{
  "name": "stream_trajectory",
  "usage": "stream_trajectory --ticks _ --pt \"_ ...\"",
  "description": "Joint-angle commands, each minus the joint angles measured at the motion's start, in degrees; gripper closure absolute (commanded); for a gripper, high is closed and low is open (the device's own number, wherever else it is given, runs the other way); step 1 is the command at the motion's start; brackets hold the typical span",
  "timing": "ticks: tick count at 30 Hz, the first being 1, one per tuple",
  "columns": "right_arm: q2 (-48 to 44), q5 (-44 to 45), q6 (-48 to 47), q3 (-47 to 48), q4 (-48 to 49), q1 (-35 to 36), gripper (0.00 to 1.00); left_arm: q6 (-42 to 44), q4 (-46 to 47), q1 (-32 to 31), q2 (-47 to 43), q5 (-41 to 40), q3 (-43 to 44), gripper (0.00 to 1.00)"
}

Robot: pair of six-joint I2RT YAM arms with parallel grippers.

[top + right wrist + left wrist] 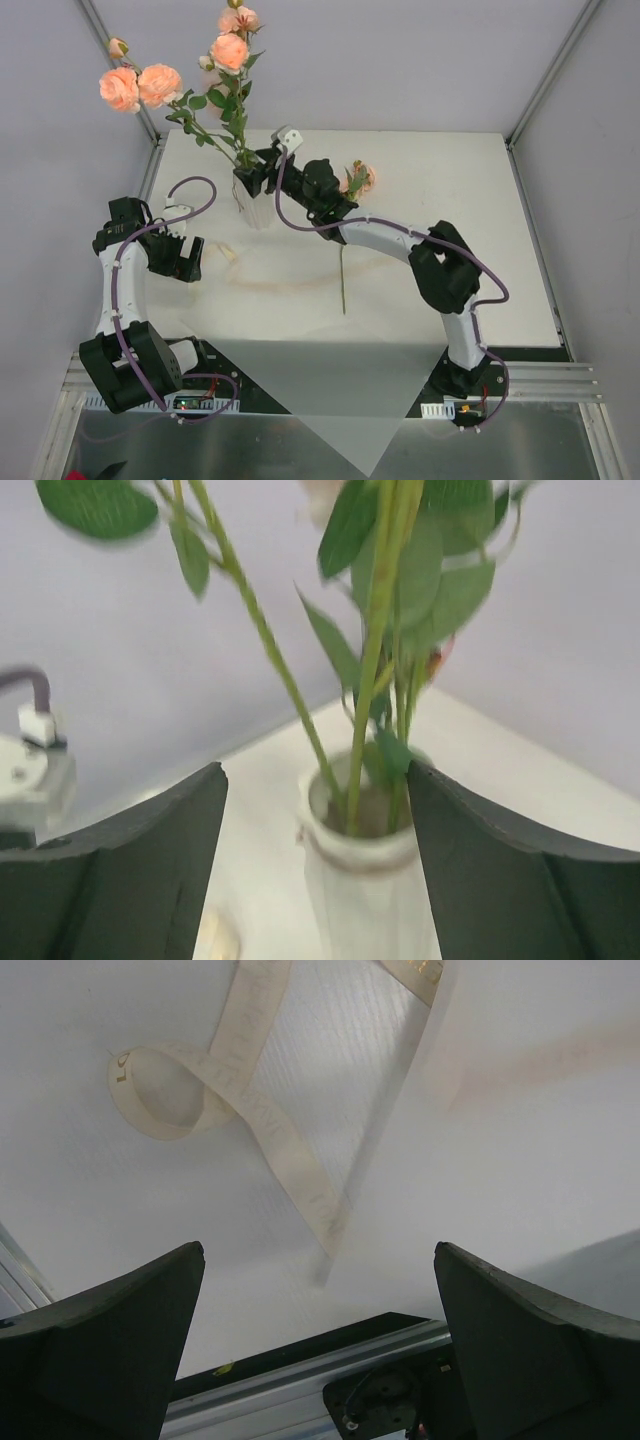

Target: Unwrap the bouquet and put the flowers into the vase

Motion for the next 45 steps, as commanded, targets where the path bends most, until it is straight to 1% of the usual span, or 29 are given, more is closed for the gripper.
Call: stream_trajectory --ticks 1,2,3,5,6,8,9,11,12,13,14,15,16,17,18,20,21,23,26,28,35,42,45 --pt "-13.84 4.39 -2.71 -7.23 -1.09 -0.51 0.24 0.95 -1.63 0.06 -0.85 1.49 -0.10 0.01" --pt "-15.69 5.44 -2.72 -10.12 -2.76 -0.60 0.24 0.95 -1.63 0.06 -1.02 1.49 -0.28 0.01" --pt "-19.01 8.50 -2.72 -11.46 -7.56 -0.78 0.23 1.04 -1.55 0.15 -1.20 1.49 -0.36 0.01" --pt "-21.93 9.84 -2.89 -13.92 -14.08 -1.92 0.23 1.13 -1.55 0.15 -1.90 1.58 -0.71 0.01" --pt "-24.21 9.93 -2.46 -14.28 -21.42 -2.36 0.23 1.22 -1.54 0.15 -2.16 1.67 -0.89 0.01" --pt "-25.46 10.37 -1.14 -14.46 -29.45 -4.20 0.23 1.39 -1.54 0.15 -2.86 1.93 -1.24 0.01" --pt "-25.46 11.24 -0.70 -13.67 -37.84 -4.82 0.25 1.48 -1.63 0.15 -2.95 2.02 -1.16 0.01" --pt "-24.06 13.61 1.05 -11.31 -46.58 -6.57 0.29 1.48 -1.72 0.15 -3.22 2.28 -1.24 0.01" --pt "-21.36 14.93 1.24 -7.64 -56.98 -7.28 0.31 1.48 -1.63 0.06 -3.39 2.37 -1.33 0.01" --pt "-19.59 16.60 1.33 -6.04 -60.92 -7.98 0.33 1.48 -1.63 0.15 -3.39 2.63 -1.33 0.01" --pt "-17.66 18.70 1.59 -4.54 -64.52 -8.25 0.37 1.48 -1.72 0.06 -3.57 2.81 -1.33 0.01" --pt "-13.90 21.33 2.20 -2.35 -71.43 -8.42 0.45 1.39 -1.72 0.06 -3.66 2.90 -1.33 0.01" --pt "-12.47 21.97 2.73 -0.42 -73.24 -8.86 0.48 1.31 -1.72 0.06 -3.74 2.98 -1.16 0.01" --pt "-11.41 22.93 3.26 -0.22 -74.13 -8.86 0.49 1.22 -1.81 0.15 -3.83 3.07 -1.07 0.01" --pt "-9.66 24.77 3.96 0.22 -76.05 -8.78 0.47 1.13 -1.81 0.15 -4.01 3.16 -1.07 0.01" --pt "-8.68 26.19 5.97 0.48 -76.42 -9.04 0.39 1.30 -1.81 0.06 -4.10 3.07 -1.07 0.01" --pt "-7.72 26.45 6.33 0.66 -76.60 -9.04 0.32 1.39 -1.98 0.06 -4.18 3.07 -1.24 0.01" --pt "-6.48 26.98 7.82 2.41 -77.39 -9.30 0.29 1.65 -2.07 0.15 -4.27 2.99 -1.24 0.01" --pt "-2.79 27.33 10.01 6.61 -81.77 -9.92 0.29 1.57 -2.16 0.06 -3.92 3.07 -1.07 0.01" --pt "-0.42 27.16 11.52 7.77 -82.57 -10.44 0.29 1.48 -2.25 0.06 -3.57 3.42 -0.89 0.01" --pt "4.85 22.43 15.74 8.92 -82.32 -12.20 0.37 -0.54 -1.20 0.06 -0.32 4.13 -0.37 0.01" --pt "7.06 18.64 18.38 8.39 -80.91 -13.96 0.41 -2.56 -0.23 0.06 0.39 5.97 -0.89 0.01" --pt "7.94 17.67 18.90 9.09 -80.38 -14.22 0.44 -2.83 -0.05 0.06 0.56 5.97 -0.98 0.01"
